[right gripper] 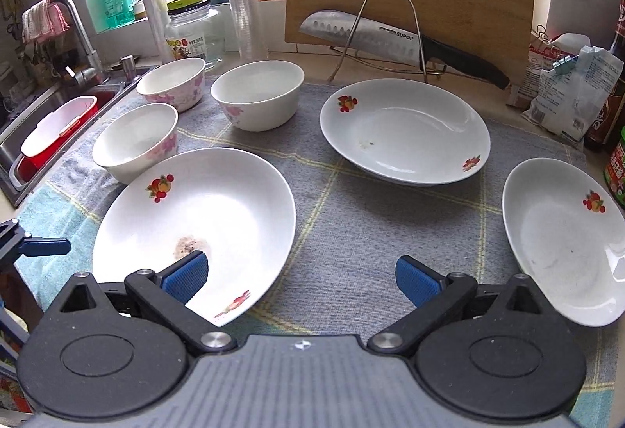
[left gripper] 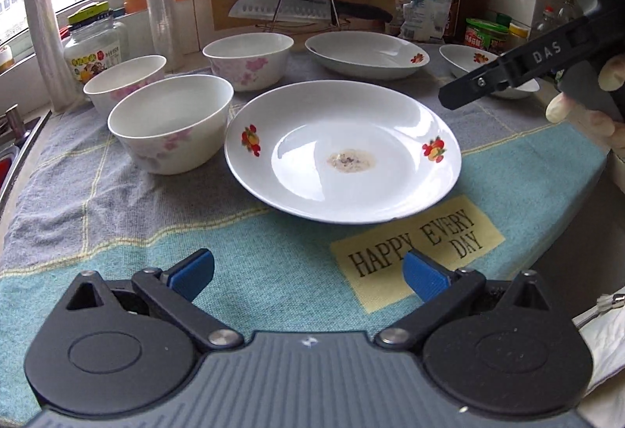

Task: Organize plates and bowls
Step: 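Close the right gripper on the rim of the brown-stained white plate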

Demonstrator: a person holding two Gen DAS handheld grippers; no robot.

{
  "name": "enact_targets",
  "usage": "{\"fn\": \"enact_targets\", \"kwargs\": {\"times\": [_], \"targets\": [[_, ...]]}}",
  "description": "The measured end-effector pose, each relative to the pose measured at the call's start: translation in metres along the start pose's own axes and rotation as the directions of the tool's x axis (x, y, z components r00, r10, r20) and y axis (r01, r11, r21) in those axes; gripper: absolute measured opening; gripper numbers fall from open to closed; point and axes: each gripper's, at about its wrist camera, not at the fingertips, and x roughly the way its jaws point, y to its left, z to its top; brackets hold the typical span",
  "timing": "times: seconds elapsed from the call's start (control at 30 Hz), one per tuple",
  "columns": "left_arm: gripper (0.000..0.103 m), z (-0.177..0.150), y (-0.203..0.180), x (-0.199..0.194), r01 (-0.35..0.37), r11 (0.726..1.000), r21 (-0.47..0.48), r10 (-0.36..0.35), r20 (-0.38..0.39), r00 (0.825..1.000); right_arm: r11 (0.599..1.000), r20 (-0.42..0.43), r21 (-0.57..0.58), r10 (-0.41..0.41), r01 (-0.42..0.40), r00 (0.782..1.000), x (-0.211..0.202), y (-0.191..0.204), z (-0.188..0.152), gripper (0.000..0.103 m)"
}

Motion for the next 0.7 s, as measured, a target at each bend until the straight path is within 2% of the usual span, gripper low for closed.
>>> {"fn": "enact_targets", "kwargs": {"times": [0.13,0.4,0.7], "targets": [[0.102,0.000,0.001,0.013,0.042,0.998,0.048,-0.041,-0.012,0.999,1.000,-0.021,0.004,-0.002,0.002,1.000,0.002,0.004,-0.004,0.103],[0.102,0.006,0.006,0.025,0.125,0.984,0.125,-0.128,0.011,0.992,0.996,-0.081,0.055,0.076,-0.072,0.994,0.016,0.005,-0.013,0.103],[0.103,0.012,0.011,0.032,0.166,0.972,0.165,-0.173,0.026,0.985,0.996,-0.128,0.001,0.084,-0.085,0.988,0.041,0.021,0.000,0.103]]}}
